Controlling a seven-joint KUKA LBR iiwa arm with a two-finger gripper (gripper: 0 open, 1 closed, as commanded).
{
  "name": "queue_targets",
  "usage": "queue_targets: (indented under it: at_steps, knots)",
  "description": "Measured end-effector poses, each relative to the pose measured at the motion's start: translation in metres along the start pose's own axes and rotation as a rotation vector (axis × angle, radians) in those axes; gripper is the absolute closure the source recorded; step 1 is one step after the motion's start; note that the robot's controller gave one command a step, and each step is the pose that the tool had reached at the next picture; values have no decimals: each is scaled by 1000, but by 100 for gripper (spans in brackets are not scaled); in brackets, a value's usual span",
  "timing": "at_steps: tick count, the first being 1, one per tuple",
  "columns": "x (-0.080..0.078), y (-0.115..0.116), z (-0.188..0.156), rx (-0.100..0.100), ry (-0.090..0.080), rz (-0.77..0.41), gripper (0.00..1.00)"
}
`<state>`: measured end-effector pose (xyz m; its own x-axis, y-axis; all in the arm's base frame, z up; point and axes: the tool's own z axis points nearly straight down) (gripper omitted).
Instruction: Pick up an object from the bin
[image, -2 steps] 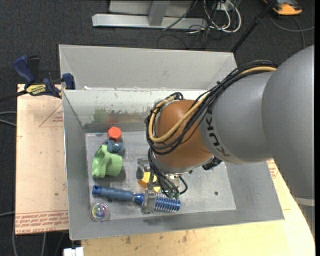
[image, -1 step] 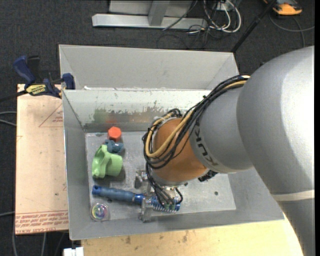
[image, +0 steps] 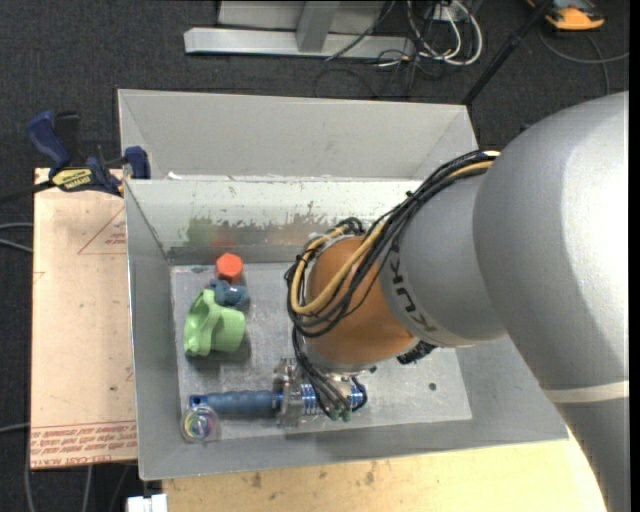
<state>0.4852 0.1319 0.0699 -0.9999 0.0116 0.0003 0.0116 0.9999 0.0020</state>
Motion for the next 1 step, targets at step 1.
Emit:
queue_targets:
  at_steps: [1]
  knots:
    - [-3, 20, -156, -2, -7, 25, 100]
